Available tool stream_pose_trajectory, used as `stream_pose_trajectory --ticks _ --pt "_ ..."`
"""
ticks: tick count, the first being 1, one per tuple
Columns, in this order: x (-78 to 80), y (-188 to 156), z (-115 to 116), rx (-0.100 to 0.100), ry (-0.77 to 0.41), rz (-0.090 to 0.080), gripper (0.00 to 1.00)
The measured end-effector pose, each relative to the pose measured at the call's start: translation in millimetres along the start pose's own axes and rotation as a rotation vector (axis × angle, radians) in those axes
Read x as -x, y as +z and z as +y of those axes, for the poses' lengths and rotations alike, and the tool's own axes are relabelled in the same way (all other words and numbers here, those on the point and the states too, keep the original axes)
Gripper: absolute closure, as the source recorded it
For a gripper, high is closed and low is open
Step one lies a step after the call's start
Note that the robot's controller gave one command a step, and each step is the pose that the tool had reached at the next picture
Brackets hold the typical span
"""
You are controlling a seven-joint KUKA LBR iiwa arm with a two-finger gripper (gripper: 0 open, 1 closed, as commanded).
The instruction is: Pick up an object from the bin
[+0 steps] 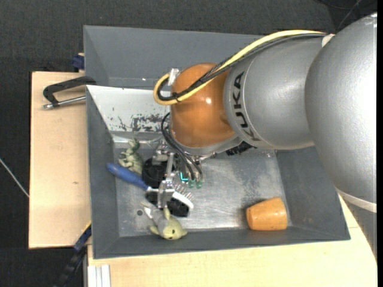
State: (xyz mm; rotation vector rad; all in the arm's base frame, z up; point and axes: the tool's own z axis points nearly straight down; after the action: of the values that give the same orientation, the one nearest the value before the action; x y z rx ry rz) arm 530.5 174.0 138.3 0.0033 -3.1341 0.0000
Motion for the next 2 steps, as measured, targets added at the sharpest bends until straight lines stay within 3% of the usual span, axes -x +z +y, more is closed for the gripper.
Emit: stream_pose_trajectory --ticks 1,2 --pt "-3.8 52.4 -19.2 0.008 0.109 -0.023 0.00" --pt "-7.6 59.5 -11.3 0.005 0.219 -0.024 0.00"
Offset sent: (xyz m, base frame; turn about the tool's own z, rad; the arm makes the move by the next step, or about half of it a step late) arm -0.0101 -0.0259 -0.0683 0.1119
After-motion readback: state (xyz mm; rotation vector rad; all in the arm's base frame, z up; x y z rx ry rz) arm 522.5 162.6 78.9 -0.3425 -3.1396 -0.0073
